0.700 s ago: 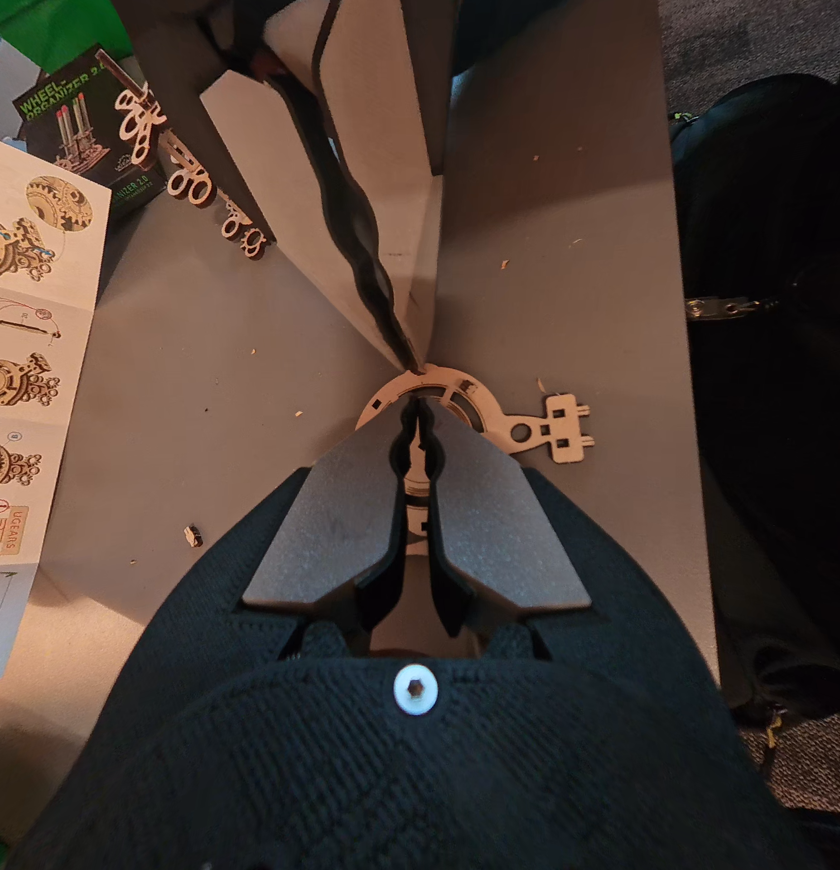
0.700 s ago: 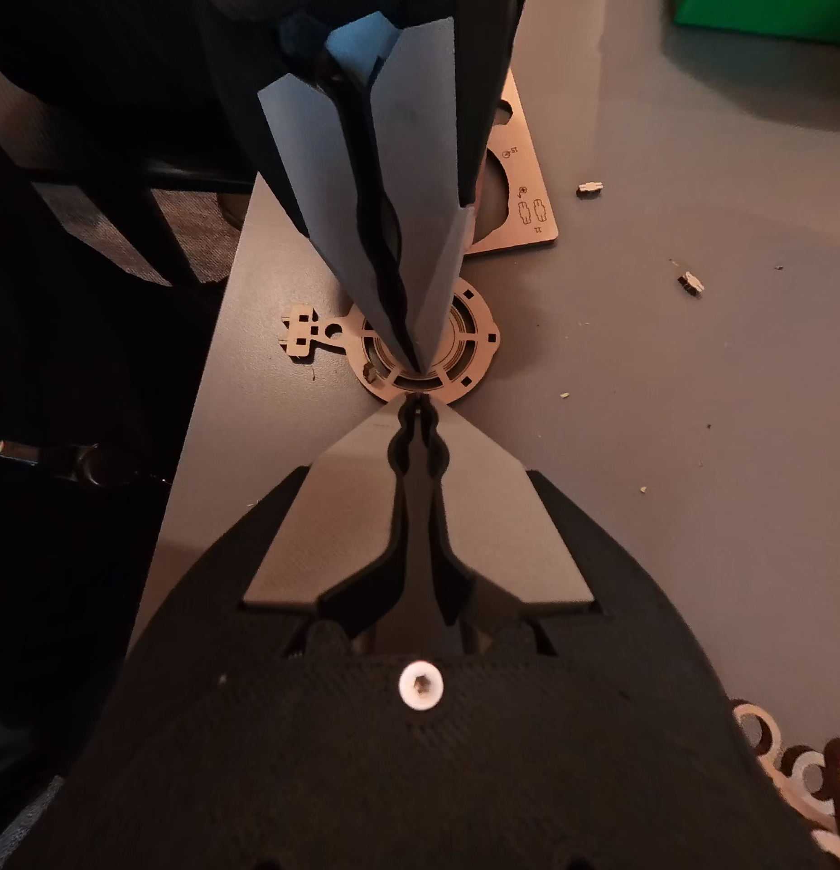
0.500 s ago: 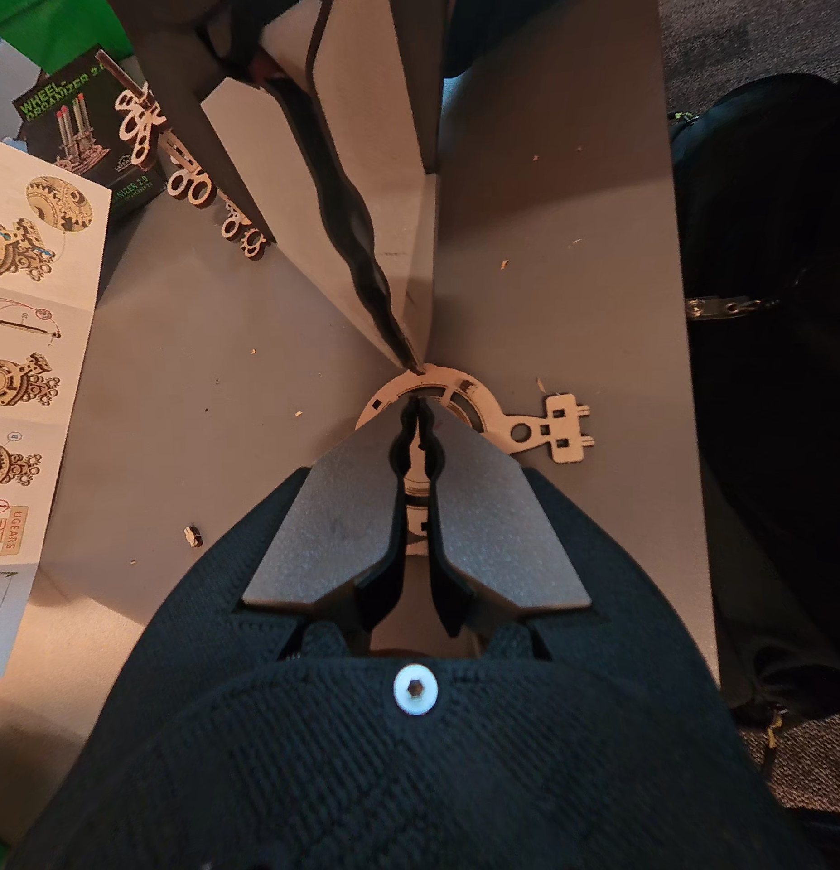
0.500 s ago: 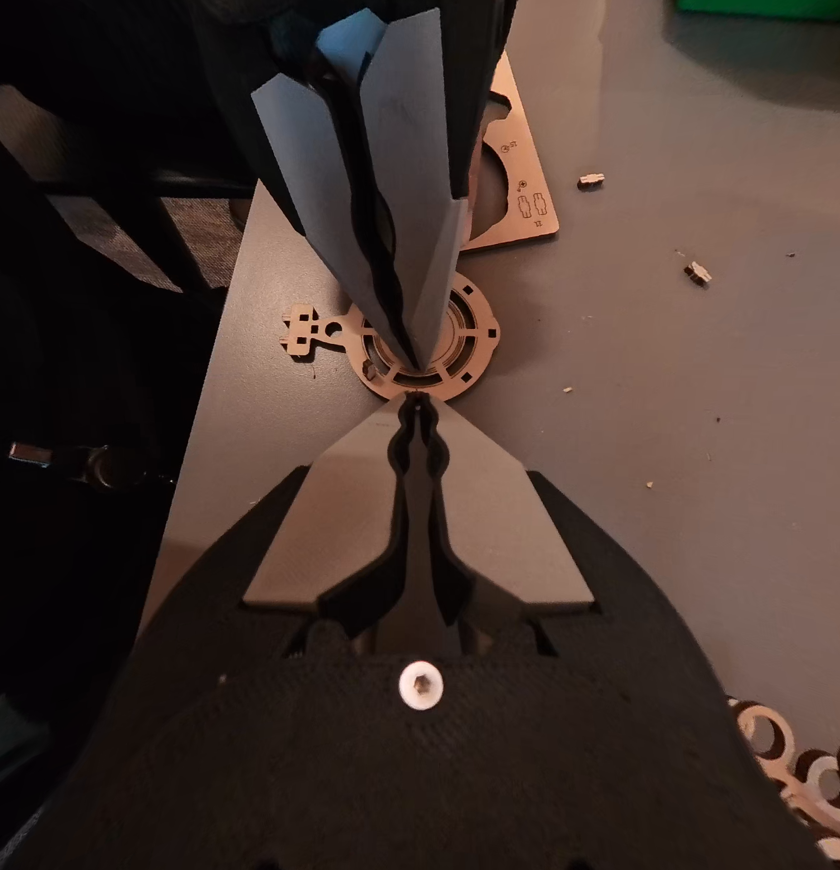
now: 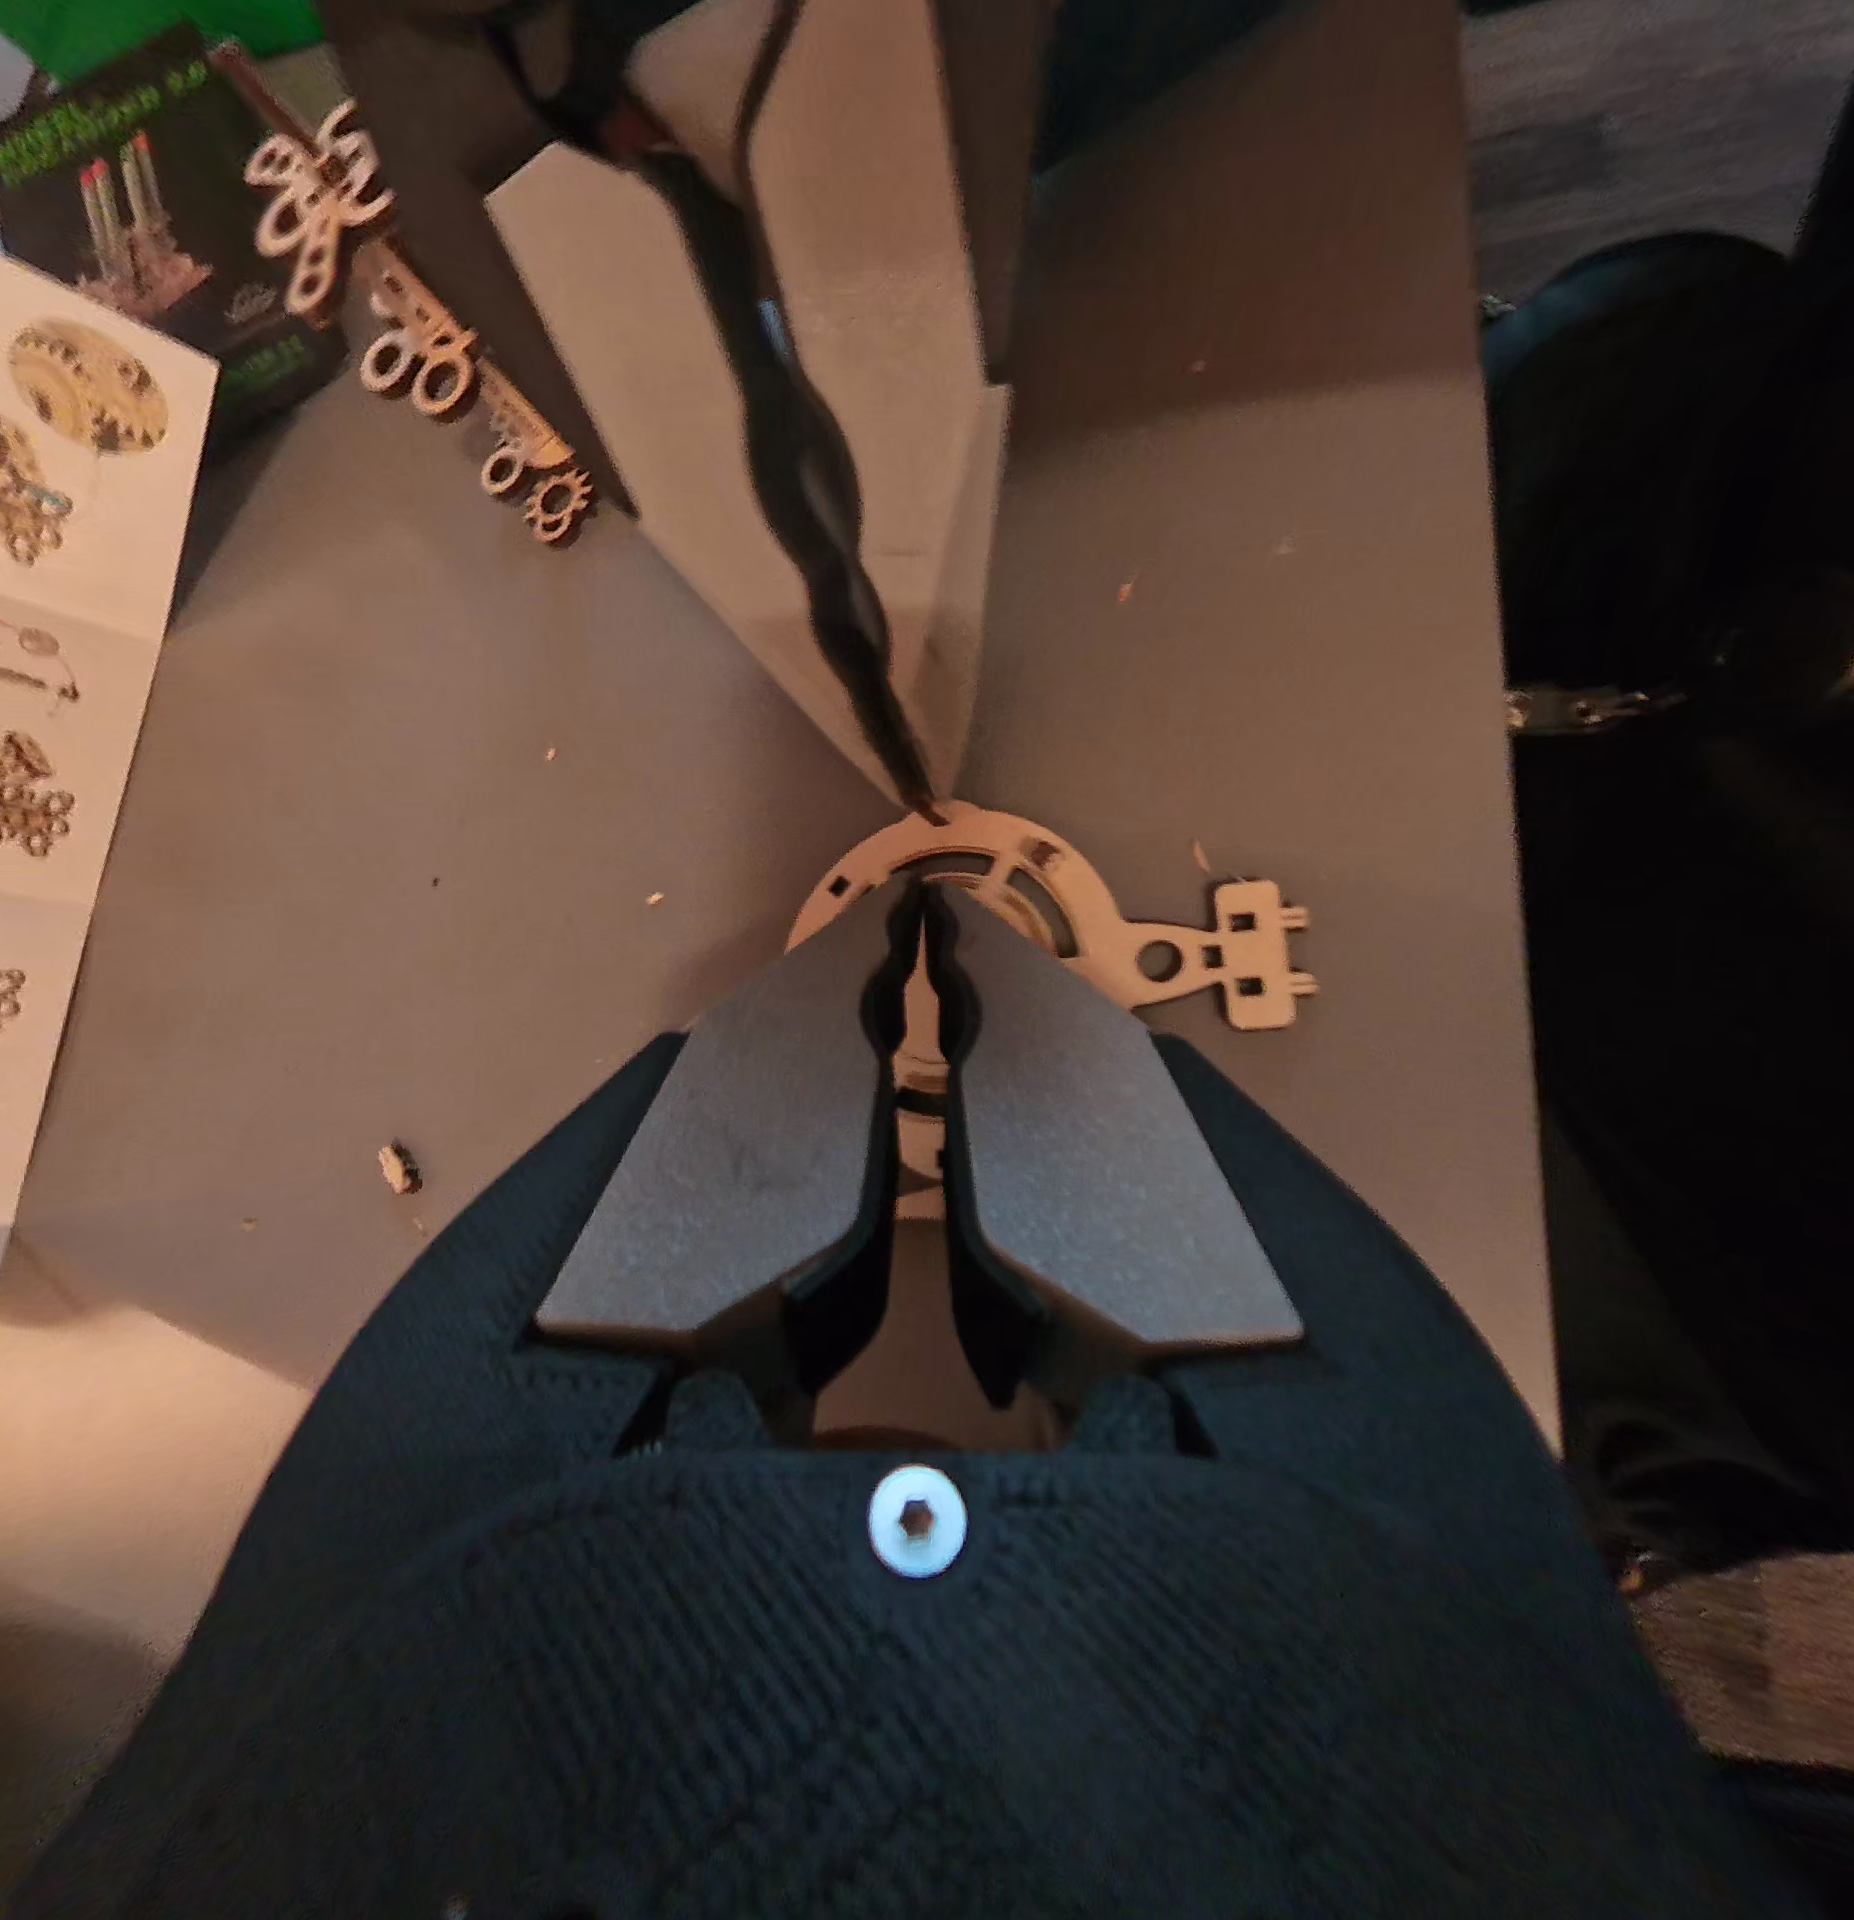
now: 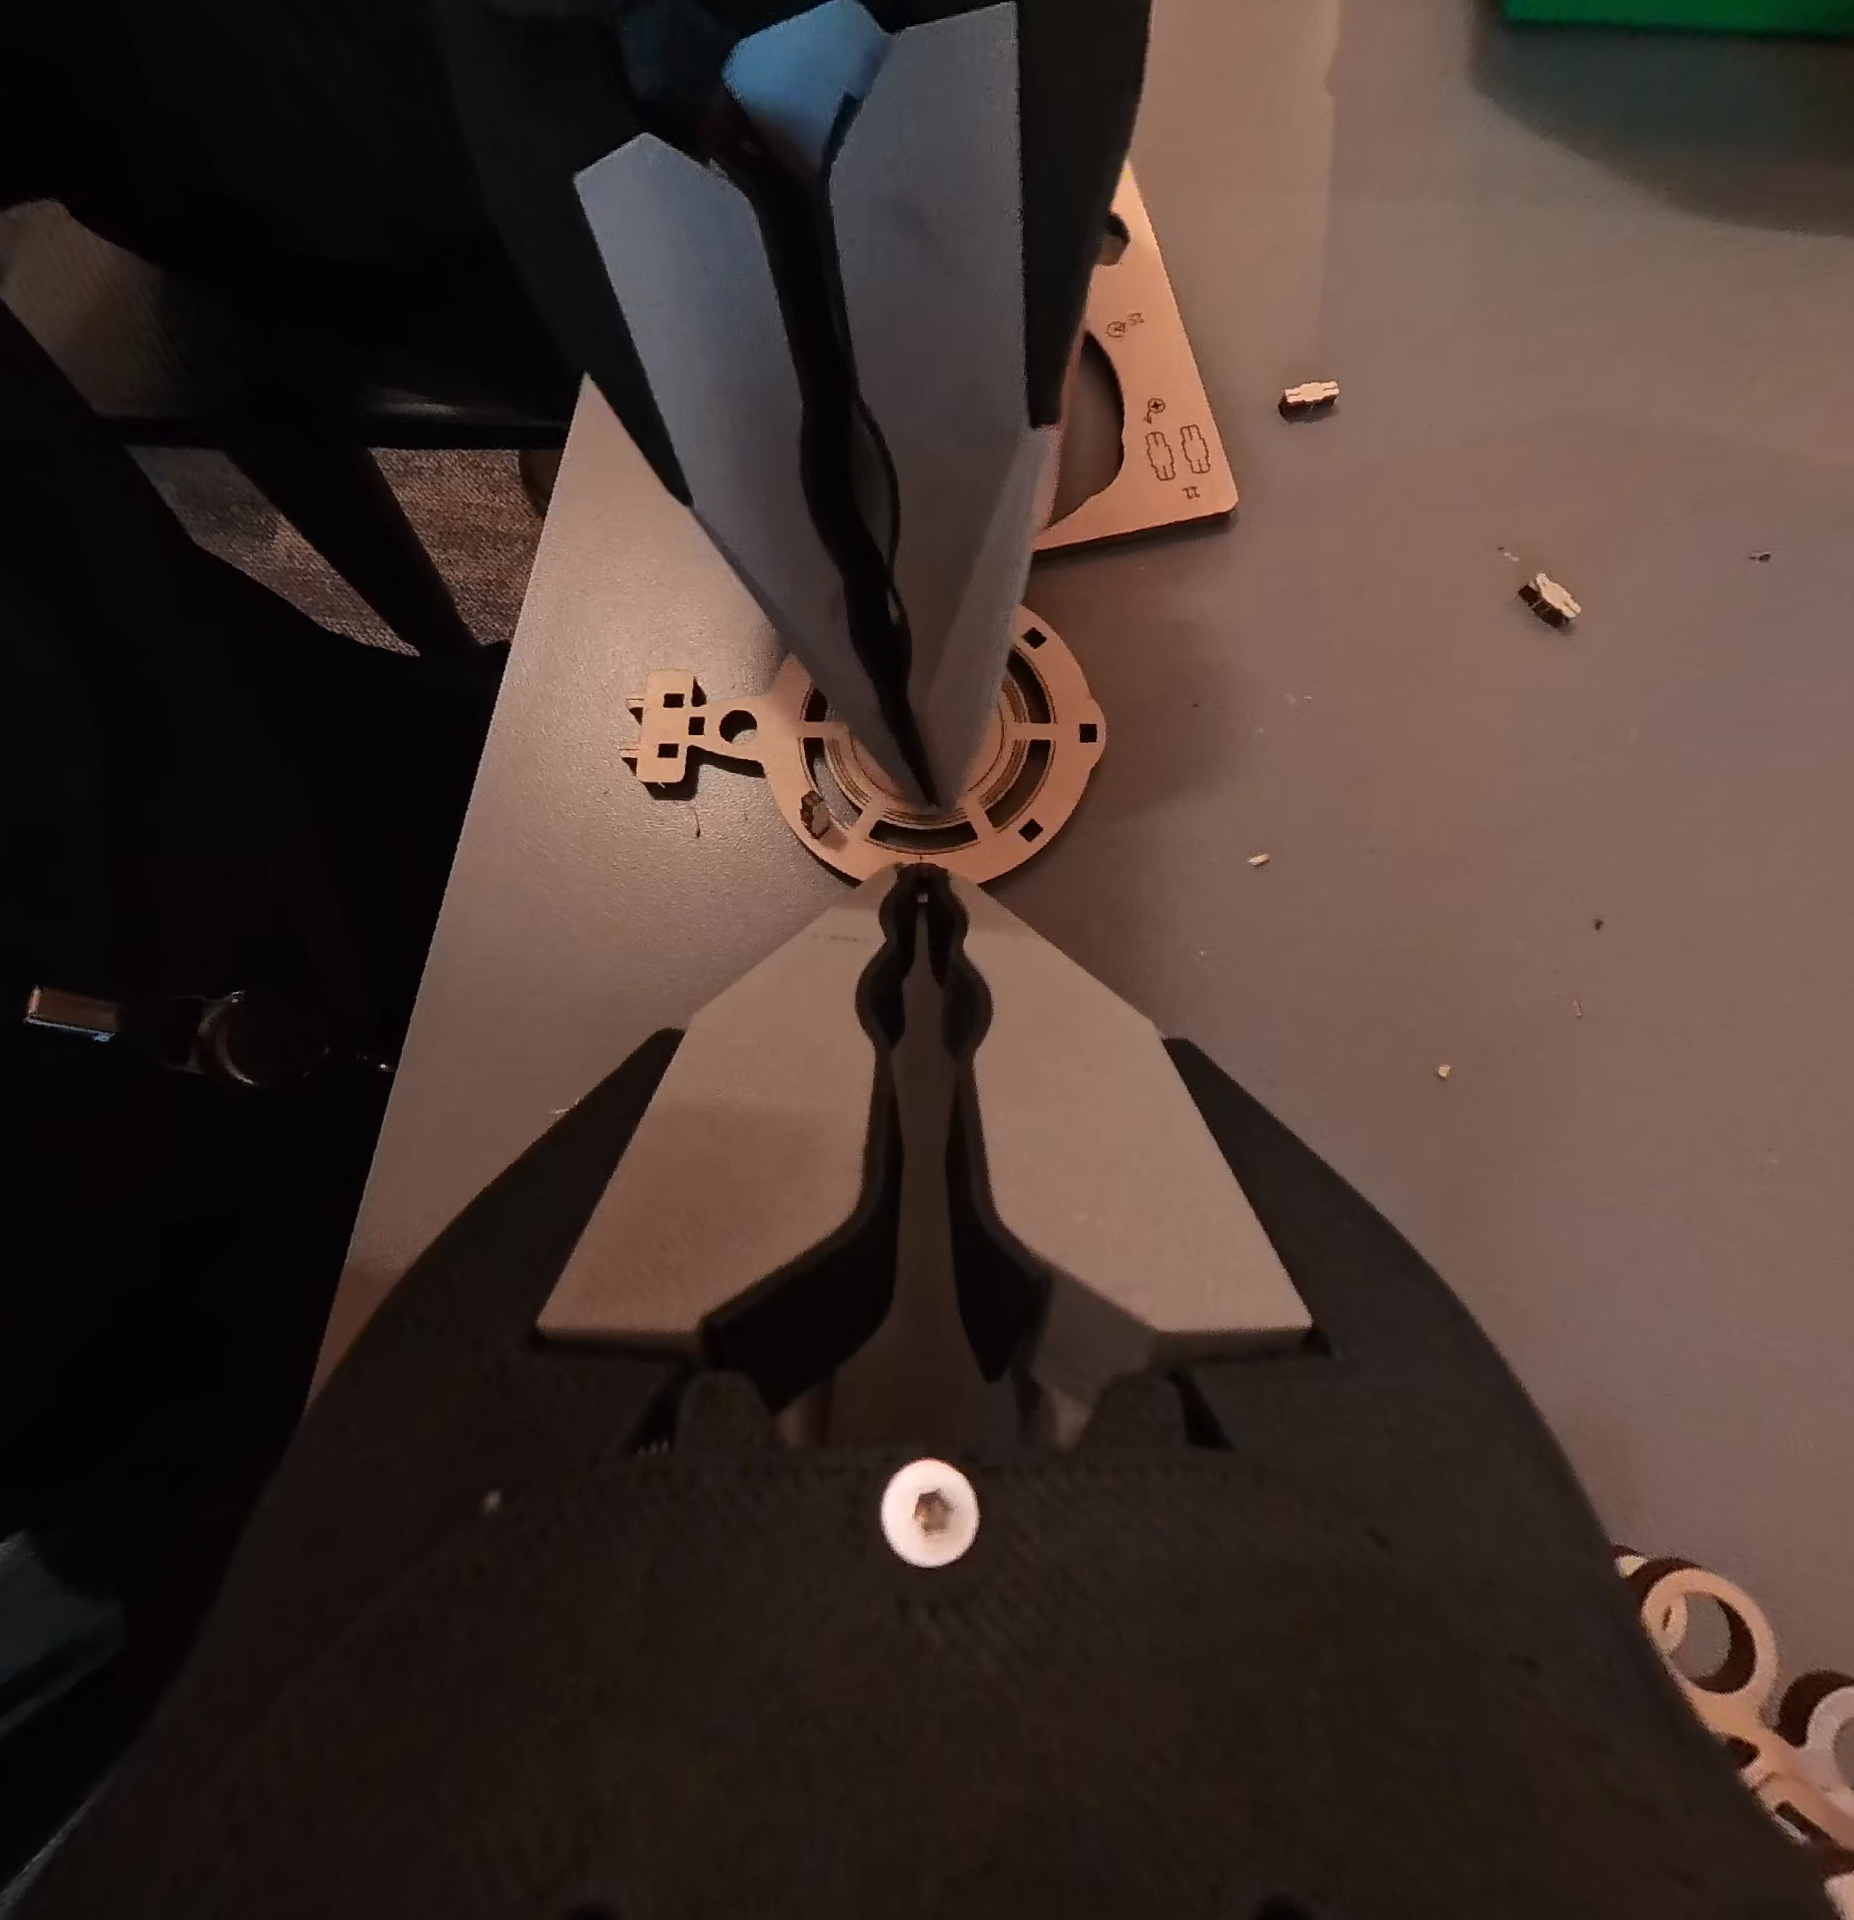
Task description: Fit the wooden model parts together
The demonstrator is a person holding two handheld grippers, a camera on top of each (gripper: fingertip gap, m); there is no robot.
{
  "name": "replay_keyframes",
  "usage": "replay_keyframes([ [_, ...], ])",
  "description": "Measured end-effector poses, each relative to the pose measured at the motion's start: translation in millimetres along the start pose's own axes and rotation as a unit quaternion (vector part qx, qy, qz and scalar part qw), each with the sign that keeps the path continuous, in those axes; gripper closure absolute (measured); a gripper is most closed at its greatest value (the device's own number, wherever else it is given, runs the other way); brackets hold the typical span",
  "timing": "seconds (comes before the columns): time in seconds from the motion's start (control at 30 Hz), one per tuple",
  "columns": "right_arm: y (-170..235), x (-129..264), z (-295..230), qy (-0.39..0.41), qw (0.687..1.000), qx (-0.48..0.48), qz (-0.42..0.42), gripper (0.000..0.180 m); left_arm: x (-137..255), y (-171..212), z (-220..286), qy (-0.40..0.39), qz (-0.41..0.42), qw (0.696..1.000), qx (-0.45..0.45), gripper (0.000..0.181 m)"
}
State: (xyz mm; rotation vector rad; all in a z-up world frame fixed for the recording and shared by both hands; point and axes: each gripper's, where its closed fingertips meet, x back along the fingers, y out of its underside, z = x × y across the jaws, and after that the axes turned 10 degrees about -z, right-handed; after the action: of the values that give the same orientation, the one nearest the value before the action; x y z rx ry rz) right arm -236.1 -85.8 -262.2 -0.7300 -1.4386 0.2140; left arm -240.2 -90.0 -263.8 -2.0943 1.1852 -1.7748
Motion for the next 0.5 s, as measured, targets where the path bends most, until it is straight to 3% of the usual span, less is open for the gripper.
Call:
replay_keyframes([
  [0.03,0,0,0,0.0,1.0,0.001,0.0,0.18,0,0,-2,0.0,-0.001,1.0,0.009,0.181],
  [0.5,-1,1,-1,-0.014,1.0,-0.007,0.023,0.18,-7,-10,3,0.05,-0.002,0.997,0.053,0.181],
])
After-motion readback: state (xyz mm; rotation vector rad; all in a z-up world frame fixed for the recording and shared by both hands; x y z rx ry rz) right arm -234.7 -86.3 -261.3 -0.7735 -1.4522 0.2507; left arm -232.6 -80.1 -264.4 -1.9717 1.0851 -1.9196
